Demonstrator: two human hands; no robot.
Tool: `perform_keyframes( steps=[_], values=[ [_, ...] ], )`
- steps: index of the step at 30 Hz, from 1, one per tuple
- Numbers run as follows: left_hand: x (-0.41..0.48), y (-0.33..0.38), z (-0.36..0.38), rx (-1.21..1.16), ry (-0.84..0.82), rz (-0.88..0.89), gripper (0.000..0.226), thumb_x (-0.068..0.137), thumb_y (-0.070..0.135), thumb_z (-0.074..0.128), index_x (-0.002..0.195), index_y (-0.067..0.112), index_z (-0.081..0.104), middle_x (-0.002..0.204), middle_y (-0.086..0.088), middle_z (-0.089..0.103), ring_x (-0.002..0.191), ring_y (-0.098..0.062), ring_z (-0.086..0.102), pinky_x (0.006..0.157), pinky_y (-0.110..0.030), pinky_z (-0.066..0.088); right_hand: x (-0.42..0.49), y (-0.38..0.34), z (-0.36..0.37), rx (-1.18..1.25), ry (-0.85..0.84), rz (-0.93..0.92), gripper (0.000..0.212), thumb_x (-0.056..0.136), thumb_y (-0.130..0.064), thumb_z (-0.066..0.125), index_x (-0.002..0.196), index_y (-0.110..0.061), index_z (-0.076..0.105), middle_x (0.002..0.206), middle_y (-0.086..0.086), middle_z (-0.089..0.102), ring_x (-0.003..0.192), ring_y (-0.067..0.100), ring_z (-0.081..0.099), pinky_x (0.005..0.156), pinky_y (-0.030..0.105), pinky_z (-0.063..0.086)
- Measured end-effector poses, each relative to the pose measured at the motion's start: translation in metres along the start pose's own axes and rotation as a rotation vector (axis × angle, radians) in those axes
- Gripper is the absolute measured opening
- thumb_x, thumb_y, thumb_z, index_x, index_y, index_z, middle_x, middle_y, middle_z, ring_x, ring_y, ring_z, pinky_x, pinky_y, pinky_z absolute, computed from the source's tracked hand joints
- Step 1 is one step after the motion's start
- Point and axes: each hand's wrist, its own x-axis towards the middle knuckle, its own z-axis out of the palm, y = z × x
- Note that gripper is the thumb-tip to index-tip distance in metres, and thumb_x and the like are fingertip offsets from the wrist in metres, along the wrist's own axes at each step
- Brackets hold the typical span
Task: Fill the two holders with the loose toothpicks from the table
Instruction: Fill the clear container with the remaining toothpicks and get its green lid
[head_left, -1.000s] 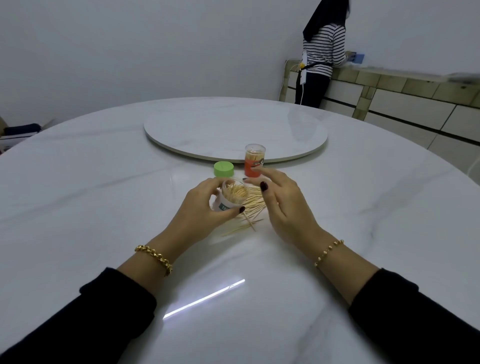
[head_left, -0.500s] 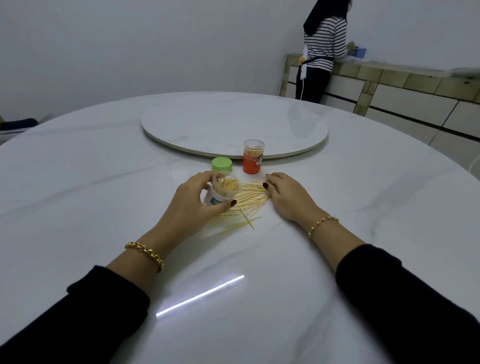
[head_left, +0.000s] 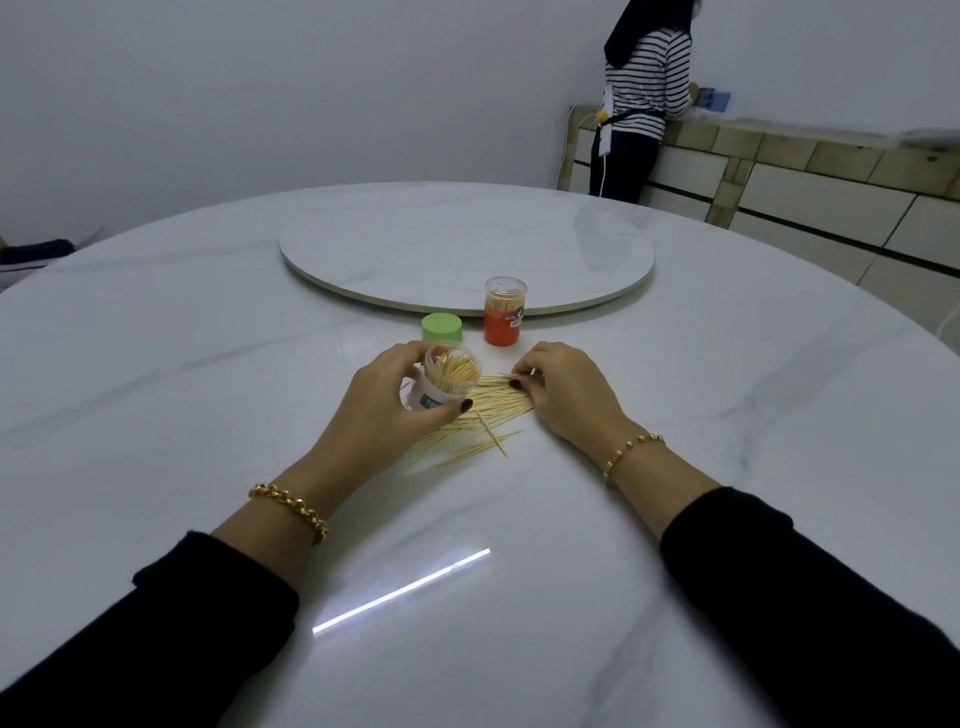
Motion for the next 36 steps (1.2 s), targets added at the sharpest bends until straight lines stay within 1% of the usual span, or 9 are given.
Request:
perform_keyframes(
  steps=[5, 13, 15, 19, 23, 25, 29, 34, 36],
  values=[
    [0.000, 0.001, 0.000, -0.002, 0.005, -0.003, 0.054, 0.074, 0.033, 0.078, 0.122, 0.019, 0.057, 0.114, 0.006, 0.060, 0.102, -0.010, 0.054, 0.078, -0.007, 0.041, 0.001, -0.001, -0.003, 0.008, 0.007, 0.043, 0.015, 0.091, -0.013, 0.058, 0.094, -0.008, 0.072, 0.092, 0.006, 0.068, 0.090, 0.022, 0.057, 0.077, 0.036, 0.047],
    [-0.001, 0.003, 0.000, -0.006, 0.008, -0.009, 0.052, 0.074, 0.032, 0.078, 0.120, 0.020, 0.057, 0.113, 0.006, 0.061, 0.102, -0.010, 0.054, 0.077, -0.005, 0.040, 0.002, -0.007, -0.016, 0.119, 0.166, 0.049, 0.016, 0.087, -0.004, 0.057, 0.082, -0.012, 0.069, 0.074, 0.002, 0.070, 0.072, 0.024, 0.063, 0.067, 0.037, 0.050],
    [-0.001, 0.004, 0.000, -0.007, 0.009, -0.003, 0.051, 0.074, 0.032, 0.078, 0.120, 0.020, 0.057, 0.113, 0.006, 0.061, 0.102, -0.010, 0.054, 0.077, -0.006, 0.040, 0.002, -0.013, -0.020, 0.211, 0.190, 0.081, 0.016, 0.087, -0.003, 0.057, 0.083, -0.010, 0.070, 0.072, 0.000, 0.070, 0.071, 0.020, 0.065, 0.067, 0.033, 0.051],
    [-0.002, 0.004, 0.000, -0.008, 0.008, -0.008, 0.051, 0.075, 0.032, 0.078, 0.120, 0.022, 0.057, 0.112, 0.007, 0.060, 0.101, -0.010, 0.054, 0.078, -0.007, 0.039, 0.002, -0.029, -0.033, 0.417, 0.204, 0.141, 0.025, 0.088, 0.000, 0.057, 0.077, -0.018, 0.068, 0.067, -0.007, 0.066, 0.061, 0.000, 0.058, 0.056, 0.008, 0.039],
    [-0.001, 0.004, 0.000, -0.010, 0.012, -0.012, 0.052, 0.075, 0.032, 0.078, 0.121, 0.022, 0.057, 0.113, 0.007, 0.060, 0.101, -0.010, 0.054, 0.078, -0.007, 0.040, 0.004, -0.043, -0.046, 0.505, 0.197, 0.123, 0.023, 0.090, -0.001, 0.058, 0.076, -0.016, 0.067, 0.064, -0.014, 0.063, 0.060, -0.002, 0.056, 0.054, 0.008, 0.040],
    [-0.001, 0.005, -0.001, -0.006, 0.015, -0.014, 0.051, 0.075, 0.032, 0.078, 0.121, 0.021, 0.057, 0.112, 0.008, 0.059, 0.101, -0.009, 0.054, 0.076, -0.006, 0.040, 0.006, -0.048, -0.050, 0.476, 0.170, 0.071, 0.018, 0.089, -0.001, 0.058, 0.080, -0.011, 0.070, 0.066, -0.009, 0.065, 0.061, -0.003, 0.058, 0.058, 0.007, 0.041],
    [-0.001, 0.006, -0.002, -0.004, 0.037, -0.018, 0.052, 0.075, 0.032, 0.078, 0.122, 0.021, 0.056, 0.112, 0.008, 0.059, 0.100, -0.009, 0.054, 0.075, -0.007, 0.041, 0.008, -0.051, -0.054, 0.251, 0.089, -0.100, 0.017, 0.087, 0.001, 0.059, 0.087, -0.009, 0.073, 0.073, -0.002, 0.068, 0.065, 0.005, 0.058, 0.061, 0.005, 0.038],
    [-0.001, 0.006, -0.002, -0.001, 0.044, -0.018, 0.054, 0.076, 0.033, 0.077, 0.124, 0.020, 0.055, 0.113, 0.008, 0.058, 0.100, -0.009, 0.053, 0.073, -0.004, 0.040, 0.009, -0.051, -0.061, 0.051, 0.018, -0.196, 0.017, 0.088, 0.001, 0.057, 0.093, -0.005, 0.072, 0.087, 0.007, 0.069, 0.076, 0.011, 0.050, 0.063, 0.011, 0.033],
    [-0.001, 0.005, -0.002, 0.002, 0.041, -0.019, 0.054, 0.076, 0.034, 0.077, 0.124, 0.020, 0.055, 0.113, 0.008, 0.058, 0.100, -0.009, 0.053, 0.073, -0.005, 0.040, 0.009, -0.051, -0.061, -0.002, 0.029, -0.229, 0.017, 0.088, -0.001, 0.058, 0.096, -0.005, 0.072, 0.092, 0.008, 0.069, 0.084, 0.016, 0.053, 0.067, 0.016, 0.032]
  ],
)
